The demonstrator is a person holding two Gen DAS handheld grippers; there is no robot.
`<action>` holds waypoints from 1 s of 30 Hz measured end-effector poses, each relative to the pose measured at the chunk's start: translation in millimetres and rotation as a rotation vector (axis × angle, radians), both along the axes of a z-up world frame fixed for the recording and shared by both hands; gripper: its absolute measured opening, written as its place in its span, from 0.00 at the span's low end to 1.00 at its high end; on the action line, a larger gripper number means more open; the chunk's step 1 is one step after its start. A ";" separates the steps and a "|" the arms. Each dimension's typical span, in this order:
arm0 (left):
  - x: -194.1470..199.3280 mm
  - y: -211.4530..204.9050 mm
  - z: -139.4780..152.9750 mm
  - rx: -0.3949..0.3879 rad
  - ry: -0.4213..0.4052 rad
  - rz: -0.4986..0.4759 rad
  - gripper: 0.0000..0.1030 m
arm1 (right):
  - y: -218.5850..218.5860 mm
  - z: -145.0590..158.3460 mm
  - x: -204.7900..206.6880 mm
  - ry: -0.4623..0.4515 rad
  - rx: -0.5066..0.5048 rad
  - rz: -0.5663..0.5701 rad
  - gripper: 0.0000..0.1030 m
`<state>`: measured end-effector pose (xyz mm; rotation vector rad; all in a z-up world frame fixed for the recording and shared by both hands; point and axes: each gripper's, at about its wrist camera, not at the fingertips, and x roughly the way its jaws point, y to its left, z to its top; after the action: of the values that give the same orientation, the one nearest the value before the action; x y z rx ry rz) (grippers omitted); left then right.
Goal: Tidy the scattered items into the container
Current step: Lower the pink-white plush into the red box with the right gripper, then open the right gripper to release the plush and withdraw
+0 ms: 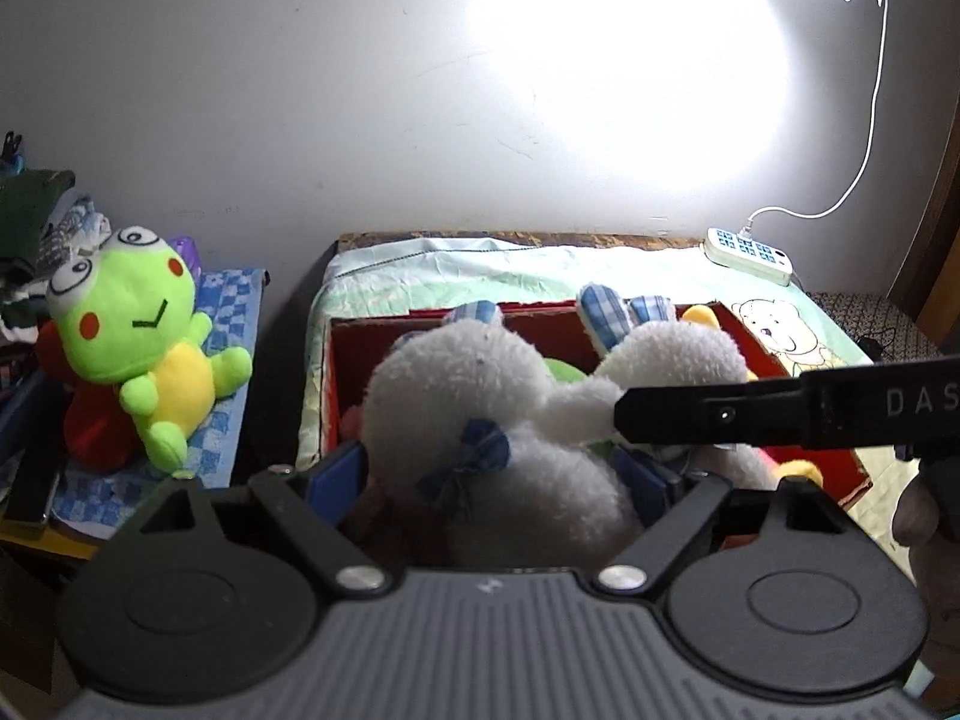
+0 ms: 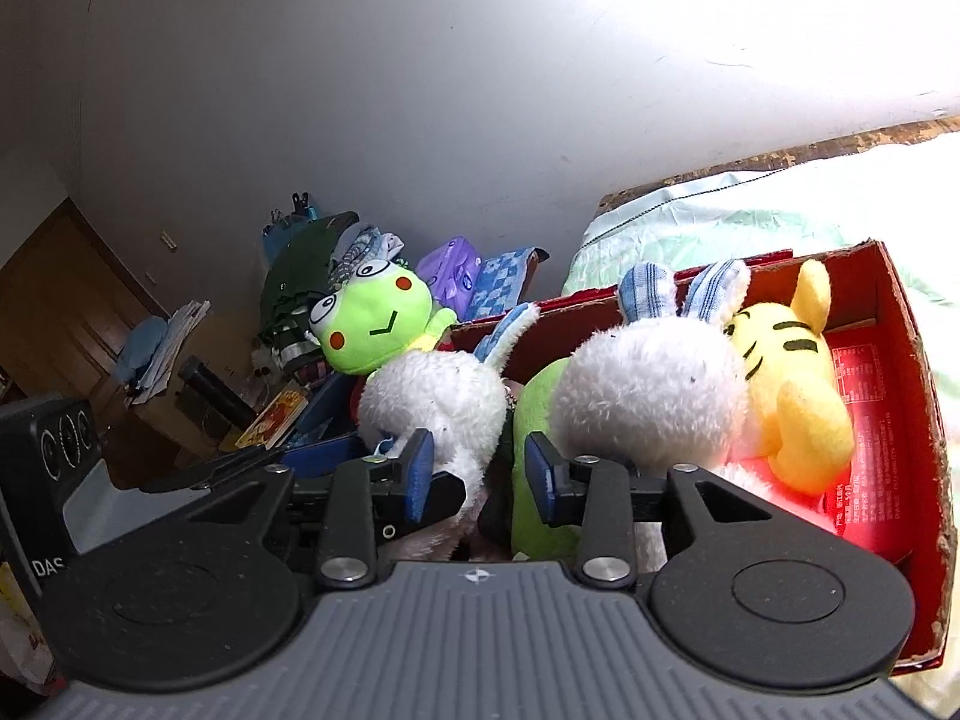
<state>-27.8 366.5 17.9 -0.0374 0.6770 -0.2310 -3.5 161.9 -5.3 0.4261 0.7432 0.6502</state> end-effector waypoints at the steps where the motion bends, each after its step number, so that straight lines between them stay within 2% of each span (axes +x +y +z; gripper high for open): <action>1: 3.9 -1.6 -2.4 0.003 0.004 -0.002 0.84 | -0.5 -1.8 1.7 0.008 0.011 -0.004 0.31; 3: 9.4 -6.4 -7.9 0.020 0.010 -0.004 0.83 | -0.4 -5.4 3.9 0.020 0.018 -0.006 0.27; 8: 13.3 -16.6 -15.5 0.025 0.018 -0.046 0.84 | -2.5 -9.2 2.8 0.031 -0.007 -0.023 0.27; 13: 7.9 -33.2 -19.9 0.074 -0.007 -0.087 0.96 | -10.0 -14.0 1.7 0.053 -0.034 -0.034 0.27; 15: 7.7 -35.9 -21.5 0.094 -0.014 -0.088 0.97 | -11.5 -15.3 0.9 0.061 -0.026 -0.036 0.26; 23: -0.5 -13.2 -15.2 0.038 0.026 -0.030 0.96 | -14.5 -1.3 -7.8 -0.013 -0.065 -0.042 0.26; 26: -9.9 -11.9 -6.4 0.045 0.015 0.001 0.96 | -20.1 -0.2 -9.6 -0.016 -0.077 -0.047 0.26; 30: -16.6 -18.8 2.5 0.083 0.027 0.059 0.97 | -17.0 3.8 -13.8 -0.044 -0.154 -0.046 0.26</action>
<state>-44.4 347.7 20.4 0.0192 0.7105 -0.1459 -17.2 144.9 -1.5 0.2857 0.7341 0.5535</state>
